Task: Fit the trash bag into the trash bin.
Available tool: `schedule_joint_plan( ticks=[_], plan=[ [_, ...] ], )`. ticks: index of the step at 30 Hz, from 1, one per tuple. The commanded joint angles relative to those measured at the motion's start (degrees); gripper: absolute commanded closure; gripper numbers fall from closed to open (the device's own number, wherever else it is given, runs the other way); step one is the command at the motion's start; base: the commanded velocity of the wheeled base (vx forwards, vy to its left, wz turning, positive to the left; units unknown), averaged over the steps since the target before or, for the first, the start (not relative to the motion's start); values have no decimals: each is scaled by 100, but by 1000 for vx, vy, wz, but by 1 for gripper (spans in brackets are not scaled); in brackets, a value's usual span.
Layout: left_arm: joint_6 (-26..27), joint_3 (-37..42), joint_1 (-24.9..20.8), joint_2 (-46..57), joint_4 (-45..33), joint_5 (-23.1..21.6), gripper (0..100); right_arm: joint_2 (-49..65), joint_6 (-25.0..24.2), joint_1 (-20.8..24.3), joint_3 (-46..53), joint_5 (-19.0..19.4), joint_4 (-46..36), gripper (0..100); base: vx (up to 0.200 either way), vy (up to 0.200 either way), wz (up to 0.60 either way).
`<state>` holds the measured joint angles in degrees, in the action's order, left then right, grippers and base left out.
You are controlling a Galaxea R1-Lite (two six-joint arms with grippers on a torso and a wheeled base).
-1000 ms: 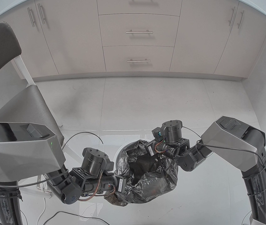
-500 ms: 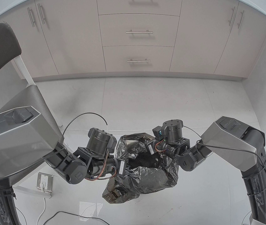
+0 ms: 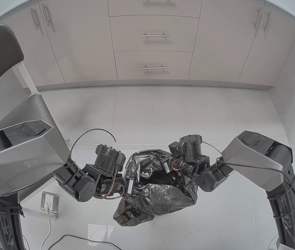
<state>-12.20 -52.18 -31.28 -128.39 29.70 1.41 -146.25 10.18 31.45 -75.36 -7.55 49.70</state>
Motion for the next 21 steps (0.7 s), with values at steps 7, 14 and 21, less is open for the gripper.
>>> schedule_joint_plan(
  ticks=[7, 14, 21],
  plan=[
    [-10, 23, 87, -37, -8, 8, 100, -35, 2, -7, 4, 8, 5, 0, 0, 0, 0],
    [51, 199, 157, -2, 19, -1, 0, -70, -16, 1, 4, 16, 13, 0, 0, 0, 0],
    [157, 243, 210, -72, -8, 78, 0, -26, -121, -78, 39, 16, 13, 0, 0, 0, 0]
  ],
)
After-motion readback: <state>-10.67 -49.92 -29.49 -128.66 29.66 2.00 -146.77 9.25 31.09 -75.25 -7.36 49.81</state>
